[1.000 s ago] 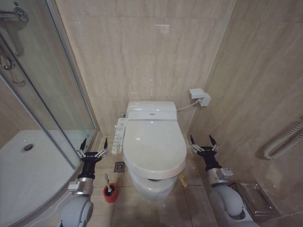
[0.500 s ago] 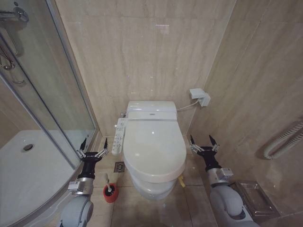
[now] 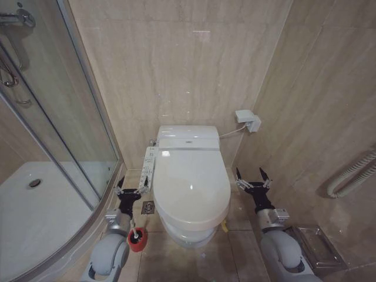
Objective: Open the toilet lid, clean the toilet bowl with a toilet brush, close the toilet lid, and flush.
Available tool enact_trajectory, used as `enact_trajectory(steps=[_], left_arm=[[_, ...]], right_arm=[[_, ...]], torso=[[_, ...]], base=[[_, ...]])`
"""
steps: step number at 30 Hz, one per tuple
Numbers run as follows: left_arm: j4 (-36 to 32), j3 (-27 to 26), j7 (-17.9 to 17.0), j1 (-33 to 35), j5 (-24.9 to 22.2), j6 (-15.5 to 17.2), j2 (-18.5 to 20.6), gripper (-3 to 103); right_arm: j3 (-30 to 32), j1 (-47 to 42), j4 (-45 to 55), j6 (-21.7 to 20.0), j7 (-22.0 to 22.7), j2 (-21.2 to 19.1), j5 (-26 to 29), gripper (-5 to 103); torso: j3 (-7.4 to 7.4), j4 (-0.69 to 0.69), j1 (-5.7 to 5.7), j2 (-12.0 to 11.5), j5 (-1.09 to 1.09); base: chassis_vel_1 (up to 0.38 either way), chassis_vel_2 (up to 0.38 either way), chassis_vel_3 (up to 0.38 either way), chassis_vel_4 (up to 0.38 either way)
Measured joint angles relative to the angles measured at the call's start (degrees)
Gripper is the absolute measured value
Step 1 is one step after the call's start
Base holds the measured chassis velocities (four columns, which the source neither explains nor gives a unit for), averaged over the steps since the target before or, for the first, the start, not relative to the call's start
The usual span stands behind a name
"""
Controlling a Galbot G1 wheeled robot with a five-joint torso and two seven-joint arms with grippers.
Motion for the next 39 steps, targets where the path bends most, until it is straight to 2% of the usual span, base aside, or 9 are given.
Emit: enact_trajectory(steps=[3, 11, 17, 24, 28, 29, 32, 36, 39], left_arm=[[-0.38, 0.73, -0.52, -0.42, -0.09, 2.84, -0.17, 100], [-1.02, 0.59, -0.86, -0.25, -0.01, 3.07, 0.01, 100], [-9.61, -5.15, -4.02, 5.06, 4.00, -6.94, 4.70, 100], [-11.89, -6.54, -4.28, 5.56, 4.90, -10.32, 5.68, 100], [-6.16, -6.77, -3.26, 5.11, 4.54, -19.24, 5.71, 100], [-6.16, -6.77, -3.26, 5.11, 4.54, -19.24, 5.71, 100], [-0.26, -6.75, -3.25, 5.45, 4.00, -25.15, 5.23, 100], [3.21, -7.32, -3.27, 5.30, 3.77, -28.70, 4.78, 100], [3.17, -7.44, -3.22, 5.17, 3.52, -28.92, 4.68, 100]], right_arm=[[0.00, 0.00, 0.00, 0.00, 0.00, 0.00, 0.00, 100], [0.00, 0.00, 0.00, 0.00, 0.00, 0.00, 0.00, 100], [0.00, 0.00, -0.01, 0.00, 0.01, -0.01, 0.00, 100], [0.00, 0.01, 0.00, 0.00, 0.01, -0.01, 0.00, 100], [0.00, 0.01, -0.01, 0.00, 0.01, -0.01, 0.00, 100], [0.00, 0.01, -0.01, 0.00, 0.01, -0.01, 0.00, 100], [0.00, 0.01, -0.01, 0.00, 0.01, -0.01, 0.00, 100], [0.00, 0.01, -0.01, 0.00, 0.01, -0.01, 0.00, 100], [0.00, 0.01, 0.00, 0.00, 0.01, -0.01, 0.00, 100]], torso=[[0.00, 0.00, 0.00, 0.00, 0.00], [0.00, -0.01, 0.00, 0.00, -0.01], [0.00, 0.04, -0.01, 0.00, 0.02], [0.00, -0.01, -0.01, 0.00, 0.00], [0.00, -0.01, -0.01, 0.00, -0.01], [0.00, -0.01, -0.01, 0.00, -0.01], [0.00, 0.02, -0.01, 0.00, -0.02], [0.00, 0.01, -0.01, 0.00, -0.02], [0.00, 0.00, -0.01, 0.00, -0.01]], base=[[0.000, 0.000, 0.000, 0.000], [0.000, 0.000, 0.000, 0.000], [0.000, 0.000, 0.000, 0.000], [0.000, 0.000, 0.000, 0.000], [0.000, 0.000, 0.000, 0.000], [0.000, 0.000, 0.000, 0.000], [0.000, 0.000, 0.000, 0.000], [0.000, 0.000, 0.000, 0.000], [0.000, 0.000, 0.000, 0.000]])
